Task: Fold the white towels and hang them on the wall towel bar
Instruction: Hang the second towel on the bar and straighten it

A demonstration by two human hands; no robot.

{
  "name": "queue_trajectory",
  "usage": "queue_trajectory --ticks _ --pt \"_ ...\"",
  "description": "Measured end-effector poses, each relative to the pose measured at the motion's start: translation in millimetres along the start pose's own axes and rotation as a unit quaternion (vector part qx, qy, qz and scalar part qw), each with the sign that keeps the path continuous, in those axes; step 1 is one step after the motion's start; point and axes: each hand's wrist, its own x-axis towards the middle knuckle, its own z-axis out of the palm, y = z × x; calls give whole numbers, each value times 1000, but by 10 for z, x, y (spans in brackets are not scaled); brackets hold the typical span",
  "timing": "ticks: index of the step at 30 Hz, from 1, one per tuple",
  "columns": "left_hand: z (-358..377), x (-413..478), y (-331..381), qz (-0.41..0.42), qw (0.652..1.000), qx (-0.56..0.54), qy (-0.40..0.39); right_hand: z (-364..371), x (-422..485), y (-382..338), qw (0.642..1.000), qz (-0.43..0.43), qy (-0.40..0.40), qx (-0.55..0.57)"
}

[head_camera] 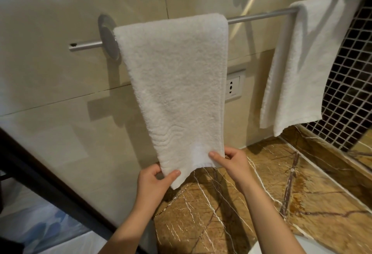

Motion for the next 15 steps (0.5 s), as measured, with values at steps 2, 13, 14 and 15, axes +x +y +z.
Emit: queue_trajectory --ticks 2,13,14,15 --pt "9 1 1 -1 1000 -16 16 -17 -6 38 999 -3 36 -6" --pt "55 -66 -32 -17 998 -58 14 430 -351 310 973 135 114 151" --pt "50 -66 -37 -20 998 -61 14 506 -426 359 969 168 86 157" --pt "47 -64 -39 -21 998 -64 13 582 -506 389 966 188 47 173"
